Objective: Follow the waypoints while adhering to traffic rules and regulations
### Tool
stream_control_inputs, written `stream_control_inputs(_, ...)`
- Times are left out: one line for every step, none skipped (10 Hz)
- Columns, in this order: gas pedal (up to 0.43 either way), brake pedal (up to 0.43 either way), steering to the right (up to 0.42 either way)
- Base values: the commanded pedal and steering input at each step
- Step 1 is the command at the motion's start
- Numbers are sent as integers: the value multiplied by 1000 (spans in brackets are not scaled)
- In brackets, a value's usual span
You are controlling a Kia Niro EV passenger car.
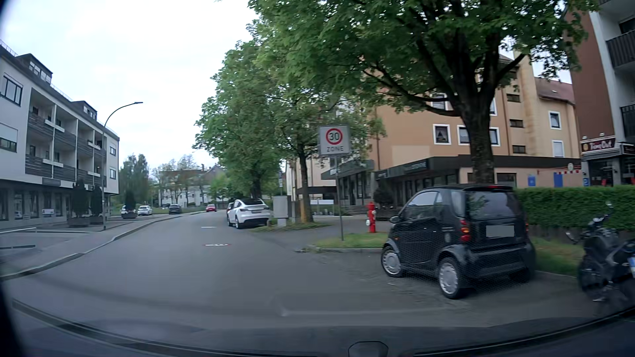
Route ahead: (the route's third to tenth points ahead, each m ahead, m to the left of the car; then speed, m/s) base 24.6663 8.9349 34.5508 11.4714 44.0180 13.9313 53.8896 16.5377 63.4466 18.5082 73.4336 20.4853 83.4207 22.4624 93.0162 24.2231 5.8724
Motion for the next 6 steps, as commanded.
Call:
stream_control_inputs(197, 0, -342)
stream_control_inputs(209, 0, -307)
stream_control_inputs(209, 0, -268)
stream_control_inputs(209, 0, -239)
stream_control_inputs(209, 0, -222)
stream_control_inputs(209, 0, -195)
